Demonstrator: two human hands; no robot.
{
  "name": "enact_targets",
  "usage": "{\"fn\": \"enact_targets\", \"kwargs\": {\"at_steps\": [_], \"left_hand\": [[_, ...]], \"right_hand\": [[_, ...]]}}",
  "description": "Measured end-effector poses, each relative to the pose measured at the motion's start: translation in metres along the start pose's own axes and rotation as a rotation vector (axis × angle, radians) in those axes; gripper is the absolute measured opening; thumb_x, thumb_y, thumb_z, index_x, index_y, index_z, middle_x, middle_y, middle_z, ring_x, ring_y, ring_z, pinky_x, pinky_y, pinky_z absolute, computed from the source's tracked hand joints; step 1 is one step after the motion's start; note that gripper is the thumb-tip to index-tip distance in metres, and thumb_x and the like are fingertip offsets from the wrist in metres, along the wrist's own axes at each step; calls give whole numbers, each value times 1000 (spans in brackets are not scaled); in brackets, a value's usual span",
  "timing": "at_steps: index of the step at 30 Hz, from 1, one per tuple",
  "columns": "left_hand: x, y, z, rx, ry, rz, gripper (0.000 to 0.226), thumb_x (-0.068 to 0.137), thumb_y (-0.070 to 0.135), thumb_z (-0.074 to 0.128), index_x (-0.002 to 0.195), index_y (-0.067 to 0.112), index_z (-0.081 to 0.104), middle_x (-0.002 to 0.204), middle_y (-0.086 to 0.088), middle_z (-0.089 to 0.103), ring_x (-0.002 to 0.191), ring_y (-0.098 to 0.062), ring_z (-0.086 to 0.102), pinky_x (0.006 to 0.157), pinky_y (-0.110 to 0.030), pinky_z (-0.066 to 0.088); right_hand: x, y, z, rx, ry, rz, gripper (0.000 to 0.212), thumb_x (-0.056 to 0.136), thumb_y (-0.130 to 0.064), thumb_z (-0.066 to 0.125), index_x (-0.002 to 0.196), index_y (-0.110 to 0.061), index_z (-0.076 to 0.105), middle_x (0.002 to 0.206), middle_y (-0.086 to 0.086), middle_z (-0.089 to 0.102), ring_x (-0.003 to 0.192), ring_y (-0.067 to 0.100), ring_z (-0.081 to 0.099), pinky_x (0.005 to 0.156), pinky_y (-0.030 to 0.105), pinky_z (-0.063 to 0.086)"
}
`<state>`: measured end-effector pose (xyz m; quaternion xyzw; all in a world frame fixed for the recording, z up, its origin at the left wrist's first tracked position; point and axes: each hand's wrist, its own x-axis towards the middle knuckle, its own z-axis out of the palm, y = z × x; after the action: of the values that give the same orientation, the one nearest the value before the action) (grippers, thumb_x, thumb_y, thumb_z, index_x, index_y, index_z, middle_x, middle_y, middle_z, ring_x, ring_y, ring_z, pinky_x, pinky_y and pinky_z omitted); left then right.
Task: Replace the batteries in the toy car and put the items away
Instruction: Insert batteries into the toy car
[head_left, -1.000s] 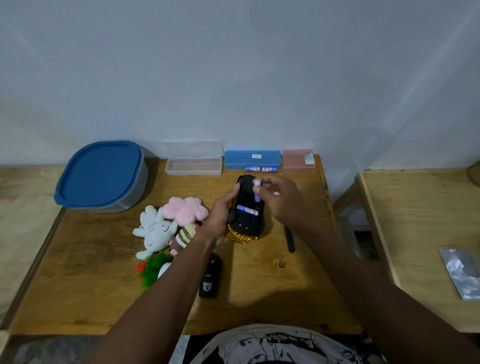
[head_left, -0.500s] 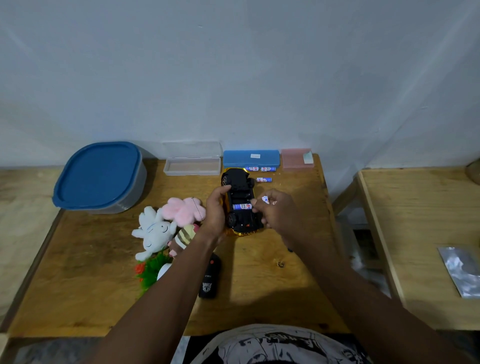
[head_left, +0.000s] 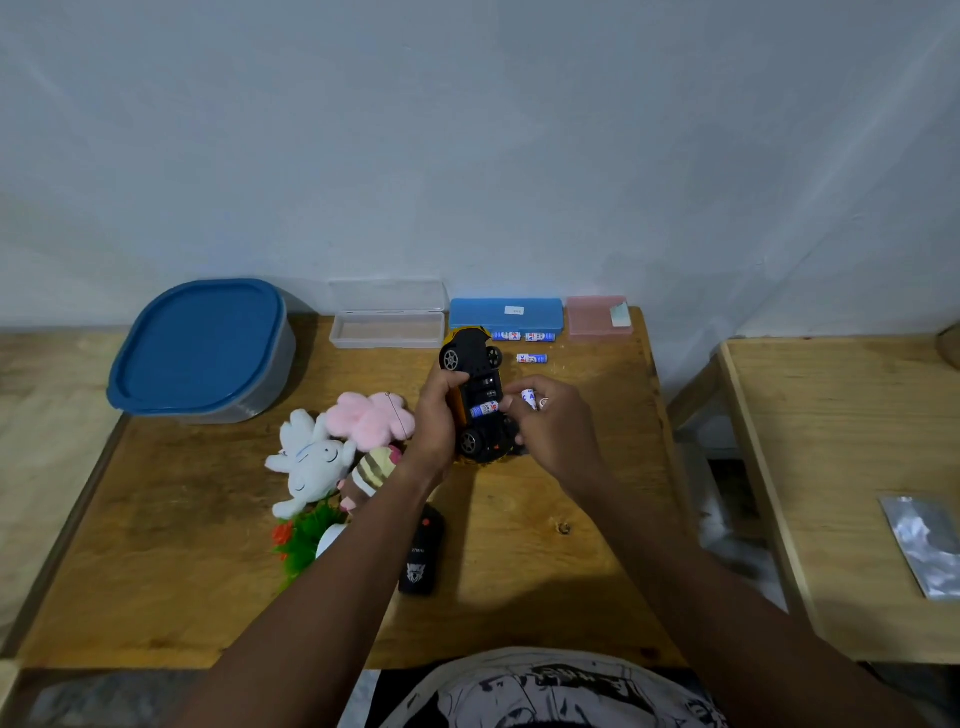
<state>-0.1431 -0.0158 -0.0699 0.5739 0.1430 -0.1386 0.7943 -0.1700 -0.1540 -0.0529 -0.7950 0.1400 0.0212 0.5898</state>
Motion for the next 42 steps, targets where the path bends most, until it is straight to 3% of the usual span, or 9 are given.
{"fn": "enact_targets", "kwargs": {"at_steps": [5, 8, 14, 18, 20, 28, 31, 36, 42], "left_hand": [[-1, -1, 0, 16, -12, 2, 52, 87, 31, 48, 126, -2, 54, 96, -17, 64, 81, -29, 66, 67, -37, 56], [-3, -2, -1, -1, -63, -65, 40, 97, 28, 36, 108, 1, 63, 82, -12, 69, 70, -24, 69, 59, -31, 56], [2, -2, -4, -123, -68, -136, 46, 95, 34, 34, 113, 6, 67, 95, -14, 70, 84, -29, 67, 75, -37, 54], [3, 0, -3, -171, -95, -172, 48, 95, 32, 33, 117, 4, 66, 98, -15, 72, 86, -28, 70, 75, -37, 58], [3, 2, -3, -186, -90, -192, 50, 95, 33, 33, 120, 3, 64, 99, -16, 70, 86, -28, 70, 73, -36, 59], [1, 1, -8, -217, -100, -254, 56, 95, 36, 33, 132, 2, 58, 107, -18, 67, 96, -31, 65, 81, -41, 56], [0, 0, -9, -205, -84, -269, 58, 94, 38, 36, 135, 2, 56, 111, -19, 65, 99, -32, 65, 82, -42, 56], [0, -3, -11, -202, -66, -278, 57, 94, 40, 37, 133, 4, 58, 109, -19, 66, 97, -33, 66, 81, -41, 56], [3, 0, -10, -228, -79, -259, 56, 94, 38, 37, 132, 4, 59, 107, -18, 69, 93, -33, 68, 77, -41, 58]], "right_hand": [[3, 3, 1, 30, 9, 62, 9, 91, -16, 65, 91, -21, 71, 74, 5, 70, 41, 1, 54, 40, 18, 42], [6, 7, 1, 97, -18, 109, 9, 92, -15, 64, 91, -18, 72, 78, 10, 71, 45, 7, 52, 44, 21, 41], [10, 5, -8, 85, -99, -1, 13, 88, -15, 72, 101, -14, 73, 68, -2, 65, 47, 2, 55, 46, 19, 44], [14, 9, -14, -106, -183, -170, 21, 83, -19, 77, 104, -17, 74, 92, -2, 73, 81, 7, 68, 66, 24, 57], [15, 8, -17, -169, -256, -209, 23, 83, -20, 77, 106, -18, 75, 99, -3, 73, 88, 9, 68, 74, 29, 57], [23, -4, -29, -401, -441, -260, 27, 89, -29, 70, 115, -21, 72, 108, -2, 71, 88, 6, 61, 67, 18, 48], [21, -3, -28, -368, -423, -259, 23, 89, -28, 71, 110, -20, 73, 103, -4, 69, 86, 5, 60, 59, 8, 41], [18, 2, -22, -373, -356, -324, 16, 87, -27, 72, 101, -20, 72, 99, 1, 66, 85, 10, 59, 61, 10, 41], [15, 0, -19, -159, -323, -240, 16, 86, -20, 75, 102, -17, 72, 95, -5, 70, 83, -1, 65, 62, 13, 52]]}}
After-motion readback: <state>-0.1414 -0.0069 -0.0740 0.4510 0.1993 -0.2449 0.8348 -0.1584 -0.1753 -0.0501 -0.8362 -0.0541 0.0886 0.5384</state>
